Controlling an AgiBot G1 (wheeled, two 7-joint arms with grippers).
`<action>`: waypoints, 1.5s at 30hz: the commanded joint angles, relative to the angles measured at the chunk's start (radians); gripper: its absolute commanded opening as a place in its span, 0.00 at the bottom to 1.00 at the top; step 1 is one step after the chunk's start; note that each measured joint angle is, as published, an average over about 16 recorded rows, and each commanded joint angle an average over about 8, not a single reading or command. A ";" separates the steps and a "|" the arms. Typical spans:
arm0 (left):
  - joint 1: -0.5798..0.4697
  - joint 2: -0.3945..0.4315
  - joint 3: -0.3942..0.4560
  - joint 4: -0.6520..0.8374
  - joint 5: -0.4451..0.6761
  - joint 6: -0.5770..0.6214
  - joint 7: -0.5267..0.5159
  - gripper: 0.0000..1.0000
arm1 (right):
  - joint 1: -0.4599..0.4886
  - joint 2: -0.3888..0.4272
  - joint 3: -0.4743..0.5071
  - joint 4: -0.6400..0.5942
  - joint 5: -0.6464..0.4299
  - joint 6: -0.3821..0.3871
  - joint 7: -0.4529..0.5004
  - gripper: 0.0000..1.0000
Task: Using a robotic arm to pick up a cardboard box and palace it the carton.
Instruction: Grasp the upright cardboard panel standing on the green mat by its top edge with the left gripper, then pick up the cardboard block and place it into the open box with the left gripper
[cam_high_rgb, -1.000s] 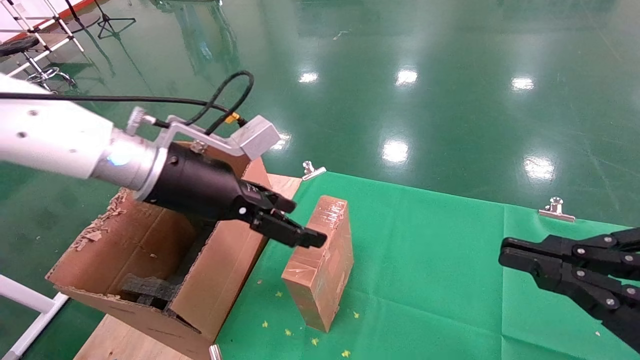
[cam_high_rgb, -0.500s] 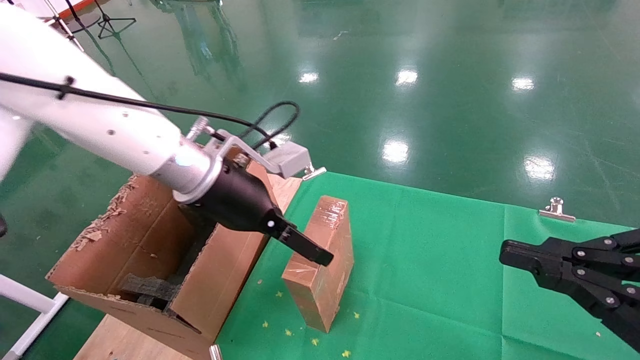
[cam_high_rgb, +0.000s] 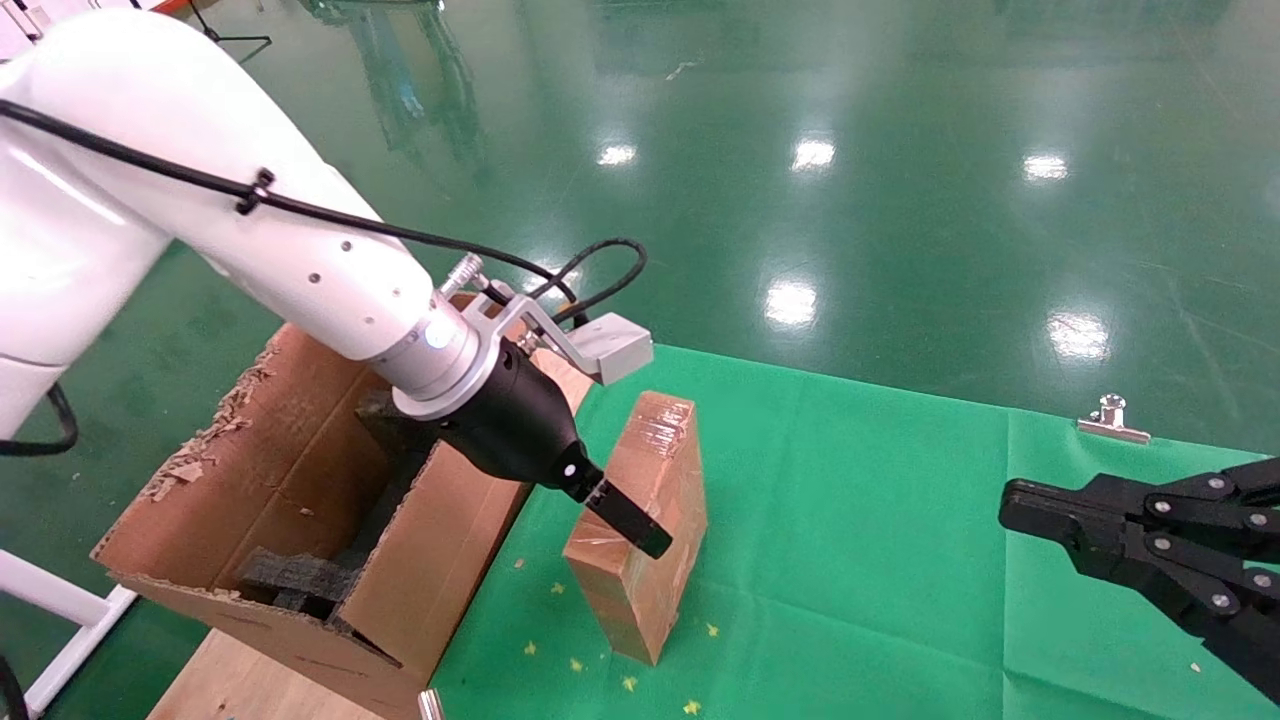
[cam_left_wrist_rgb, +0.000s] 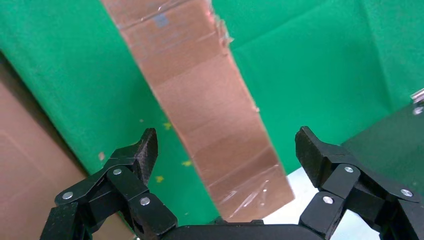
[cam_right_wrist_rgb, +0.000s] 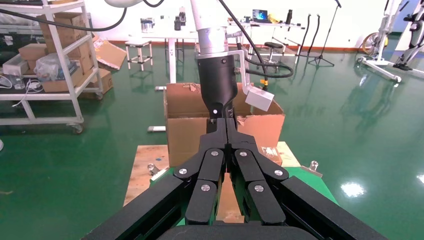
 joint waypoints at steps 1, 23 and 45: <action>-0.006 0.007 0.015 -0.001 0.008 -0.001 -0.007 0.67 | 0.000 0.000 0.000 0.000 0.000 0.000 0.000 1.00; -0.004 0.003 0.008 -0.001 0.004 -0.001 -0.005 0.00 | 0.000 0.000 0.000 0.000 0.000 0.000 0.000 1.00; -0.003 0.002 0.007 -0.004 0.003 -0.004 -0.001 0.00 | 0.000 0.000 0.000 0.000 0.000 0.000 0.000 1.00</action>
